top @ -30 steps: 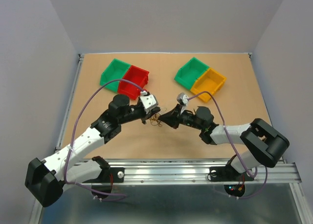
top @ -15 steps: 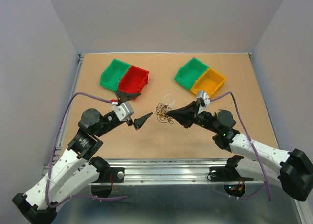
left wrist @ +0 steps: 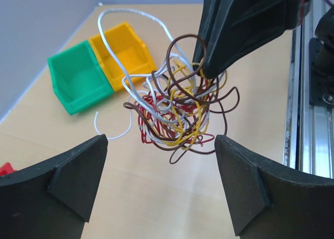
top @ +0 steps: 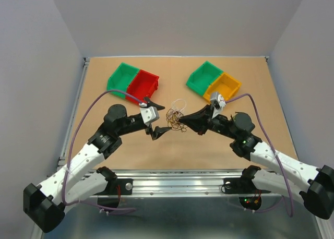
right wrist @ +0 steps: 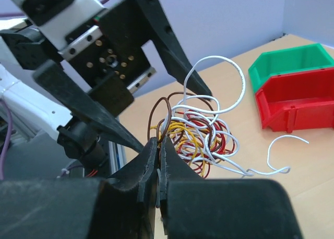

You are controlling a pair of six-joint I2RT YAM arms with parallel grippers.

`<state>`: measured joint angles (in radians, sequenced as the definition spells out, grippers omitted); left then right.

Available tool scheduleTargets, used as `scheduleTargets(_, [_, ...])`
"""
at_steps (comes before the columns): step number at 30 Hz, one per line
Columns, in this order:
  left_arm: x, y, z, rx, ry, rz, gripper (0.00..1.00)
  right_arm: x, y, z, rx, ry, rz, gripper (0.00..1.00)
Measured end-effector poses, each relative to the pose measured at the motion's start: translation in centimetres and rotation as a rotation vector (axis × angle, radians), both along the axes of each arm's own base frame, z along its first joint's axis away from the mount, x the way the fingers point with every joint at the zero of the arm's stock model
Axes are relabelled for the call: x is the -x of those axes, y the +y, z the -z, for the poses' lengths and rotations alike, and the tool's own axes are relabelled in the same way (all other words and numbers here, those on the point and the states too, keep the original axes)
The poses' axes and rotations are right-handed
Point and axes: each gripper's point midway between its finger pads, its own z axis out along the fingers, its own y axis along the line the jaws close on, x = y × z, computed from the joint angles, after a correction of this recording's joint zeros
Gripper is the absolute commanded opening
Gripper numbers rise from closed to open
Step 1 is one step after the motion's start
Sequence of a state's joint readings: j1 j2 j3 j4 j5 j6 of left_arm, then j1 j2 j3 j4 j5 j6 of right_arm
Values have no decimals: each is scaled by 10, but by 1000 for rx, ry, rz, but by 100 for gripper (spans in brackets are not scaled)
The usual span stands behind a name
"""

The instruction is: Untangle the cables

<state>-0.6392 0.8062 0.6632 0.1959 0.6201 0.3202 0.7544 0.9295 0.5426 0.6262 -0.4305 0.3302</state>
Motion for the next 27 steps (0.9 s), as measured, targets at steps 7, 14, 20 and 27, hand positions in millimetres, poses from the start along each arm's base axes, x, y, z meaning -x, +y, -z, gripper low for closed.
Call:
scheduleTargets(7, [-11,-12,27,-47,92,19,41,4,4,8,22,24,-35,1])
scheduleTargets(14, [-16,-15,11,-2,56,2,0,3,6,13,30,47,-40,1])
scheduleTargets(20, [-40,2,-3,26,11,-171,0,-29,-21,17,27,123,218,0])
scheduleTargets(27, [-85,41,-4,38,13,-509,0,-62,-118,21,-75,199,742,1])
